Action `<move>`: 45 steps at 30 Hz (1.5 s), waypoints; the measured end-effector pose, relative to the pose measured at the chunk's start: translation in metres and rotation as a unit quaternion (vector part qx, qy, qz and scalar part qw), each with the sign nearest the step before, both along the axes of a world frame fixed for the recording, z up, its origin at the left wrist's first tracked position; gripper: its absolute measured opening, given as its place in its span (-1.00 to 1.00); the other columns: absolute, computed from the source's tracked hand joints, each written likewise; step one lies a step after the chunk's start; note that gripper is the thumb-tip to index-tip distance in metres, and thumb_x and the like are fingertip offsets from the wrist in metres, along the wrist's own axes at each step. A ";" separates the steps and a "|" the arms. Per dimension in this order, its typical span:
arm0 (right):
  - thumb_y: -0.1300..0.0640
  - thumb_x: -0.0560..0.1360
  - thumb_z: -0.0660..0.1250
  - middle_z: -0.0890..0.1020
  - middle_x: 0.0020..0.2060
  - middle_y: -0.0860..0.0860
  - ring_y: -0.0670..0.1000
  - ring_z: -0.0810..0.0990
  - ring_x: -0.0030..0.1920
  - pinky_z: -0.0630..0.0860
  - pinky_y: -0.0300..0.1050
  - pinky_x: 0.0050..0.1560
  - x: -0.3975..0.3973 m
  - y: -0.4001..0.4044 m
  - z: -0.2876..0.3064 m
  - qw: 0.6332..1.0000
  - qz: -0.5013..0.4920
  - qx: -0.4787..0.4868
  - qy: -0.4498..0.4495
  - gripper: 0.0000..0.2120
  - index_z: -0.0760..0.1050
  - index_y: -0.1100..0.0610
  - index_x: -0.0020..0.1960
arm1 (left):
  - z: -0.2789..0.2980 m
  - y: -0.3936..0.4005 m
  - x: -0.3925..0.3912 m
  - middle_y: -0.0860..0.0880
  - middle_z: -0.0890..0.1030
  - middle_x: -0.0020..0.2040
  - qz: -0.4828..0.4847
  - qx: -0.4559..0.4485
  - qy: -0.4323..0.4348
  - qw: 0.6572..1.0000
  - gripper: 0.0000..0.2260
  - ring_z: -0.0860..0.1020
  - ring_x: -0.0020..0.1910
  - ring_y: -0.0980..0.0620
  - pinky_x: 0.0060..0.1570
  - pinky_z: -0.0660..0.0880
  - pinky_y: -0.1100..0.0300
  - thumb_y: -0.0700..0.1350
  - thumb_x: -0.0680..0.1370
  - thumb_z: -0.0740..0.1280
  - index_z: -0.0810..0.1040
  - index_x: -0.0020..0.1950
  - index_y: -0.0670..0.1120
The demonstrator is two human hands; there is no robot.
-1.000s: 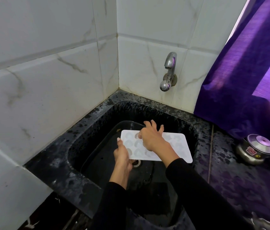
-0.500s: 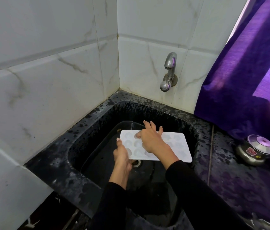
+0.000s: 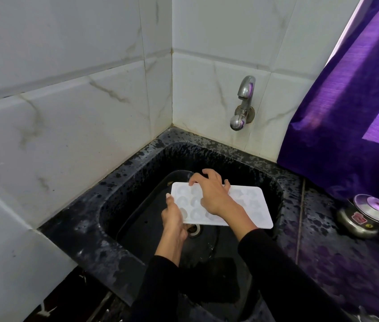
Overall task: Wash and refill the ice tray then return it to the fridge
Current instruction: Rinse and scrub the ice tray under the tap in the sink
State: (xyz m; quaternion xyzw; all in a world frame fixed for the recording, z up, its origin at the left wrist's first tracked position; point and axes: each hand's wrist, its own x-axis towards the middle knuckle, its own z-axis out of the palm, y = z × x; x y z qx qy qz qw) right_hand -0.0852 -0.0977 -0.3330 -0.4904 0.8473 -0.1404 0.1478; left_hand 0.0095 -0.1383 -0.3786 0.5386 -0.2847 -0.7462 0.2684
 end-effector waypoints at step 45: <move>0.47 0.48 0.24 -0.02 0.55 0.16 0.23 -0.21 0.54 -0.21 0.40 0.44 0.019 -0.007 -0.006 0.992 0.059 0.076 0.077 -0.32 0.35 -0.12 0.43 | -0.002 0.003 0.003 -0.15 0.60 -0.17 0.003 -0.003 0.008 1.000 -0.67 0.59 -0.23 -0.13 0.02 0.56 -0.16 0.14 0.62 0.11 0.43 -0.13 -0.09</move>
